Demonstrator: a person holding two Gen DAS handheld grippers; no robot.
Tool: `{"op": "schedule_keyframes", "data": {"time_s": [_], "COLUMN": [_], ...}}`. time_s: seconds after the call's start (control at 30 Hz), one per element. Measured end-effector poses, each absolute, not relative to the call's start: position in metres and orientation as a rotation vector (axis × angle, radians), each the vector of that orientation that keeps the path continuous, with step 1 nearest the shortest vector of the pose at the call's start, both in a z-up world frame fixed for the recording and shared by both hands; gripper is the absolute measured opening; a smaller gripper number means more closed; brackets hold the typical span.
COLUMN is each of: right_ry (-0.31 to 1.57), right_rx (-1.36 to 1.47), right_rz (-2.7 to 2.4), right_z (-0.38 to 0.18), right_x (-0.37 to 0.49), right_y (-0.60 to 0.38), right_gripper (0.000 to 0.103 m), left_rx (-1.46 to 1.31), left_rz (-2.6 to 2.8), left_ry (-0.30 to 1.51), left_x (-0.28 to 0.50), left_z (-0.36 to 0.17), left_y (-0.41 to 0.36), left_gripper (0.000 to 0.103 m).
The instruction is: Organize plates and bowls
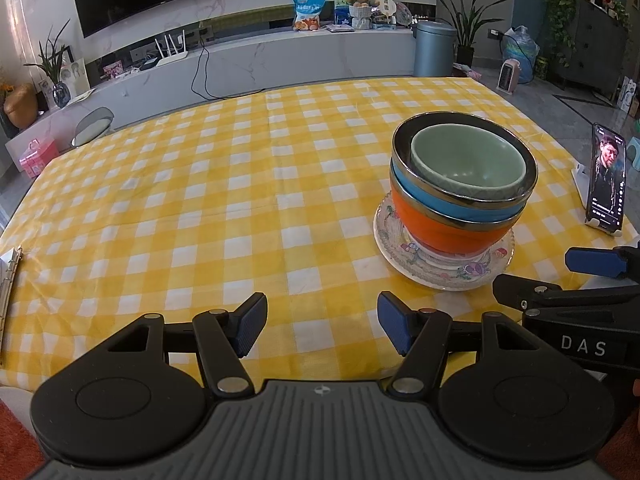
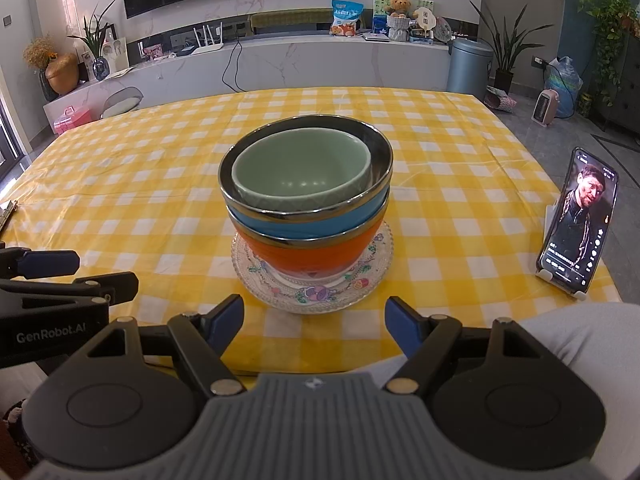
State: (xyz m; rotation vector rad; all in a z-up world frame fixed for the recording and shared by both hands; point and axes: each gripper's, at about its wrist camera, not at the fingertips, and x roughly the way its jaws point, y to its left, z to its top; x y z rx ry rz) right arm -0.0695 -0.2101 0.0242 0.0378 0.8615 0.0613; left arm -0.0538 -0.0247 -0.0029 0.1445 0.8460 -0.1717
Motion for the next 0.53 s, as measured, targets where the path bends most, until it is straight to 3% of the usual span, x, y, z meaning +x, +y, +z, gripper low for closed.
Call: {"op": "schedule_keyframes", "data": {"time_s": [0.53], "right_ry": [0.863], "right_rx": [0.035], "right_rz": [0.060], "right_z": [0.0238], "right_x": [-0.0697], "right_y": [-0.2105], "right_gripper": [0.076], "left_rx": [0.134], "left_rz": [-0.163], "left_ry": [0.850], "left_x": [-0.0536], "left_z": [-0.0036], "left_y": [-0.0221], "left_gripper": [0.075]}}
